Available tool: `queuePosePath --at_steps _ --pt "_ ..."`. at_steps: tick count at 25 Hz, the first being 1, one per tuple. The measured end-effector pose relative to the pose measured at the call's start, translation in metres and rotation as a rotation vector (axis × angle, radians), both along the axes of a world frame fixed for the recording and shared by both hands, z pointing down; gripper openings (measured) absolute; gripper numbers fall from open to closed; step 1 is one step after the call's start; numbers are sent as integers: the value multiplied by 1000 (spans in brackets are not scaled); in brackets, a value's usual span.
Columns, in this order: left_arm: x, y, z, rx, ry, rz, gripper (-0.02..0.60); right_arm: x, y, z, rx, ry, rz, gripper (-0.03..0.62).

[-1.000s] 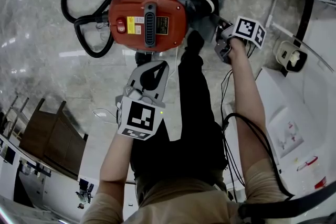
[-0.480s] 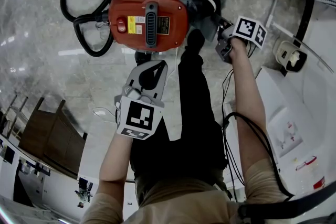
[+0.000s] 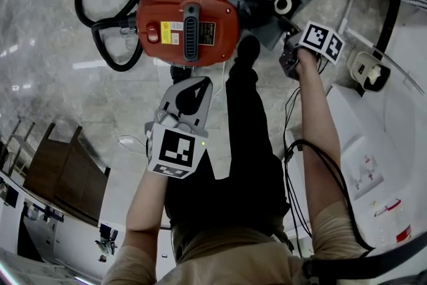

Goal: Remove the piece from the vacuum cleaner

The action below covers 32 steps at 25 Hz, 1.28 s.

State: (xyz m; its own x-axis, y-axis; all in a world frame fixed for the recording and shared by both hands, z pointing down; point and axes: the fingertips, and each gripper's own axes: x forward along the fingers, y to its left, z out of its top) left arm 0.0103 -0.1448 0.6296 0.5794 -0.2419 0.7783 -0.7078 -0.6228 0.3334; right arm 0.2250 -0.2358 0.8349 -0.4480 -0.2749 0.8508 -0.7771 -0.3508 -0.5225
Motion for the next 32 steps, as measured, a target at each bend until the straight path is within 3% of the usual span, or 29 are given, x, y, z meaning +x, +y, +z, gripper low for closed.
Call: queuePosePath --at_steps 4,13,20,32 --pt "4 1 4 -9 -2 3 3 -7 -1 -9 57 56 -163 25" --pt "8 -4 2 -6 1 8 3 2 -5 -12 88 127 -273 25" --pt "11 -5 -3 5 3 15 3 25 -2 -21 102 164 -272 25" --pt "26 -15 -34 60 -13 88 3 59 9 -55 131 155 -139 25"
